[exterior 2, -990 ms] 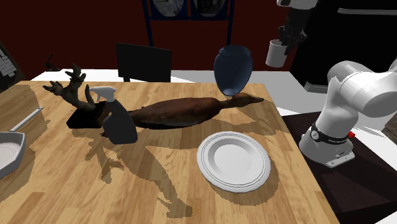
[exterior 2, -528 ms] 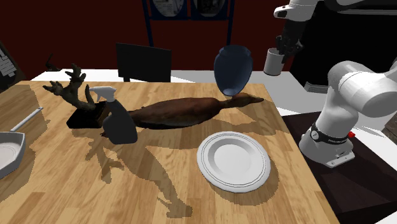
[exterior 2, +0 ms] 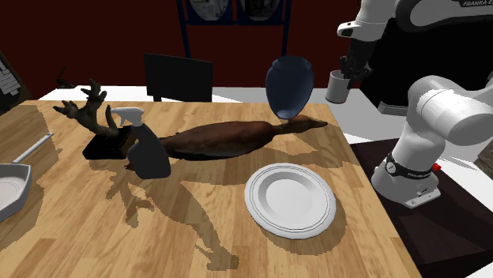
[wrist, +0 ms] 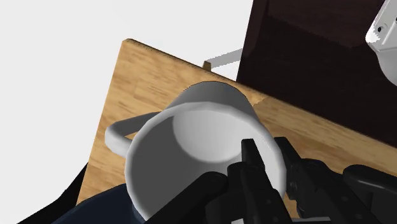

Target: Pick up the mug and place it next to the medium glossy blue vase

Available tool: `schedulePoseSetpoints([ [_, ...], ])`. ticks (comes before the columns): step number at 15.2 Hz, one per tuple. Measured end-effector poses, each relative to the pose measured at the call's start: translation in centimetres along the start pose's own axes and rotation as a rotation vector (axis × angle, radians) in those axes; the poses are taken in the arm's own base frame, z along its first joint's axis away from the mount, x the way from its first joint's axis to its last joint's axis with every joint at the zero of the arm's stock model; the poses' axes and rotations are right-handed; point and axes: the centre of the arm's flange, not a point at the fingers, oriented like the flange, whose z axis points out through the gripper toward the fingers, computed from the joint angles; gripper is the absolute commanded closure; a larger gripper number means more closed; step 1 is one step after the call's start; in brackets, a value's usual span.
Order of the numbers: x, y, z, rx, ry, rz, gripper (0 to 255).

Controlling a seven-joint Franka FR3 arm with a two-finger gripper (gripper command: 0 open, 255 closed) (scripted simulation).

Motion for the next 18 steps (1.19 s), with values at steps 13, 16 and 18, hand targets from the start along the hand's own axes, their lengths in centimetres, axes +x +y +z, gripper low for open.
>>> schedulePoseSetpoints([
  [13,0.4,-0.4,6.9,0.000,0.000,0.000,255],
  [16,0.4,-0.6,8.2,0.000,0.000,0.000,255],
  [18,0.4,-0.6,8.3,0.000,0.000,0.000,255],
])
